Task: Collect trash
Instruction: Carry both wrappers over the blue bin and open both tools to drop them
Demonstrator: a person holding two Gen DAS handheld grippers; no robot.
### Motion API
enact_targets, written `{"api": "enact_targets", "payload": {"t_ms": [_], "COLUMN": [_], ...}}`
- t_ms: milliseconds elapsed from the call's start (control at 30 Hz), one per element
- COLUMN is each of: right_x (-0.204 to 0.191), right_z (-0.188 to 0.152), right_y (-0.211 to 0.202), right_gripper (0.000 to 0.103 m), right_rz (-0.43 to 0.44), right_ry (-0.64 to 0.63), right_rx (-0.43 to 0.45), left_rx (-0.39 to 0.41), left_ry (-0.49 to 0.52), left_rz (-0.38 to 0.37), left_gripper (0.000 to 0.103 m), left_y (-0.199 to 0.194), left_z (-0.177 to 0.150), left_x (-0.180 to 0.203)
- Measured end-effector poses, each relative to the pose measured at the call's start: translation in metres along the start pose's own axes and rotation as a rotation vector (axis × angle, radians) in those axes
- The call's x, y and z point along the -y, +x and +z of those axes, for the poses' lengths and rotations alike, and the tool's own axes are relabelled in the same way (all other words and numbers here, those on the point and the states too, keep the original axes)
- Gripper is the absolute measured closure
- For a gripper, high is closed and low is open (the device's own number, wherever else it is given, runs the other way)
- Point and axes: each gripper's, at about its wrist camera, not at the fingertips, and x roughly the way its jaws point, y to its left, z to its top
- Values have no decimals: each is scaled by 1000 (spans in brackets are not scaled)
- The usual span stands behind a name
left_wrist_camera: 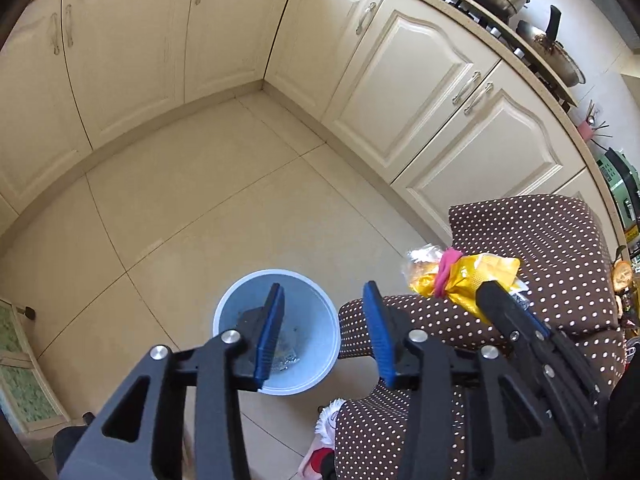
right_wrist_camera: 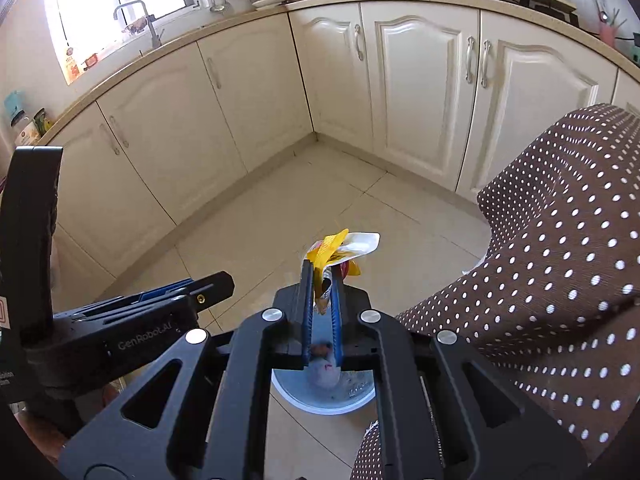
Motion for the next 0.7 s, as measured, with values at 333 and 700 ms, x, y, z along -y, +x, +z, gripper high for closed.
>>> {"api": "enact_targets", "payload": {"t_ms": [333,700], "right_x": [-5,-16], "right_z": [-1,3], "right_y": [6,13], "right_gripper": [94,91], "right_rz": [12,44], "right_ry": [2,0], "right_rx": [-14,-24], "left_rx": [12,26], "left_ry": [-1,-10], "left_rz": [10,14], "left_gripper": [61,61], "left_y": [-7,-18], "left_z": [-2,2], "left_x": [0,-7]}}
